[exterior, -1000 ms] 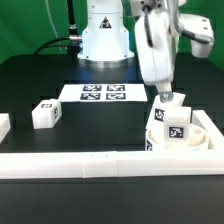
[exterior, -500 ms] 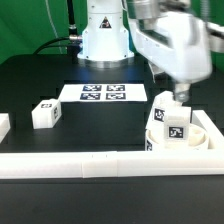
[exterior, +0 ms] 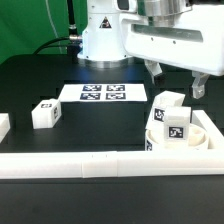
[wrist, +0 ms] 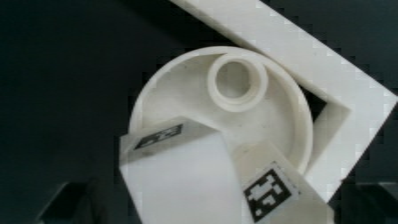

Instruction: Assemble stool

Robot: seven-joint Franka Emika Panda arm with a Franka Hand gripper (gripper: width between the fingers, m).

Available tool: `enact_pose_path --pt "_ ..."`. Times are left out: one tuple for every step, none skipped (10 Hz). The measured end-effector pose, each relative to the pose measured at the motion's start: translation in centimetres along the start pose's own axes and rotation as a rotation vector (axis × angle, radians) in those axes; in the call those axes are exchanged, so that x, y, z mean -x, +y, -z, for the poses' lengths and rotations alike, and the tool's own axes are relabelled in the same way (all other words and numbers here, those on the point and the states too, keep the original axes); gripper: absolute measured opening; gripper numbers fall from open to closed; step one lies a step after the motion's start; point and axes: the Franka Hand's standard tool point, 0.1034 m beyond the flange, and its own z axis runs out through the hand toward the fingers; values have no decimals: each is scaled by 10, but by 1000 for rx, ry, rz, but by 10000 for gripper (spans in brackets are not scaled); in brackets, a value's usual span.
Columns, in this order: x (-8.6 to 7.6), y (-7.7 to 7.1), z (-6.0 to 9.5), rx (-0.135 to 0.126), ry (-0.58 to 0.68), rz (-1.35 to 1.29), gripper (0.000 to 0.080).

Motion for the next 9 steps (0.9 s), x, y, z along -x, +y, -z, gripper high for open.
enact_pose_path --pt "-1 0 0 0 3 88 649" --pt "-2 0 -1 -6 17 243 649" --pt "-3 -1 -2 -11 30 393 649" --pt "-4 -2 -2 -16 39 521 649" --pt "-3 -2 -3 -15 42 676 649" --pt "-1 -3 -3 -14 41 765 649" --pt "-3 0 -2 -12 41 781 649" --pt "-6 1 -2 1 46 861 649" --pt "-6 2 -3 6 47 895 649"
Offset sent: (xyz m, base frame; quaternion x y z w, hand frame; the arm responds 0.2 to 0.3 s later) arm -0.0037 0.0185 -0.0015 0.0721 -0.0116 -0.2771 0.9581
